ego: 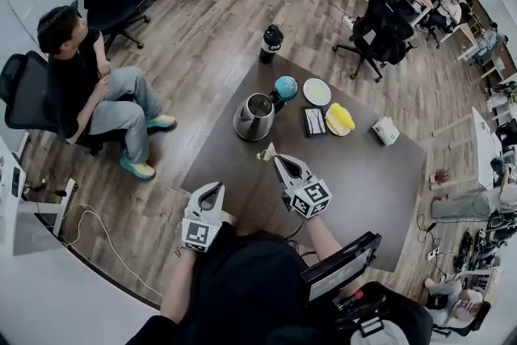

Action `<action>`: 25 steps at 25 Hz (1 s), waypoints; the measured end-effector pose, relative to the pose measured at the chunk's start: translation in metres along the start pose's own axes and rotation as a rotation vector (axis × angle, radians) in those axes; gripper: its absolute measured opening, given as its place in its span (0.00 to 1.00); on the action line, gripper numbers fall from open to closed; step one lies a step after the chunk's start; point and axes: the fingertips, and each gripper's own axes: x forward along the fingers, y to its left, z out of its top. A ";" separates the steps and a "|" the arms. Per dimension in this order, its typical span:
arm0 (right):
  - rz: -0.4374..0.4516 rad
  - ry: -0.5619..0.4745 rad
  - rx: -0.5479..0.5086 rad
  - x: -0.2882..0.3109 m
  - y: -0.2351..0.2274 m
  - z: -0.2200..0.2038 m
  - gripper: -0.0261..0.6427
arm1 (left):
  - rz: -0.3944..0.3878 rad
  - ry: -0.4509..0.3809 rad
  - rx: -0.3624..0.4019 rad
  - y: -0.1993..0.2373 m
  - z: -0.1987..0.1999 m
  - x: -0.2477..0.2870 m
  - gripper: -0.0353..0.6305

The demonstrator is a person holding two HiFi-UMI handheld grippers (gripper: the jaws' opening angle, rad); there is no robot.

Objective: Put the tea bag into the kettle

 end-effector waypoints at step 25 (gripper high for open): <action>-0.033 -0.046 -0.093 0.077 -0.052 0.064 0.05 | 0.053 0.007 -0.014 0.020 -0.010 -0.021 0.06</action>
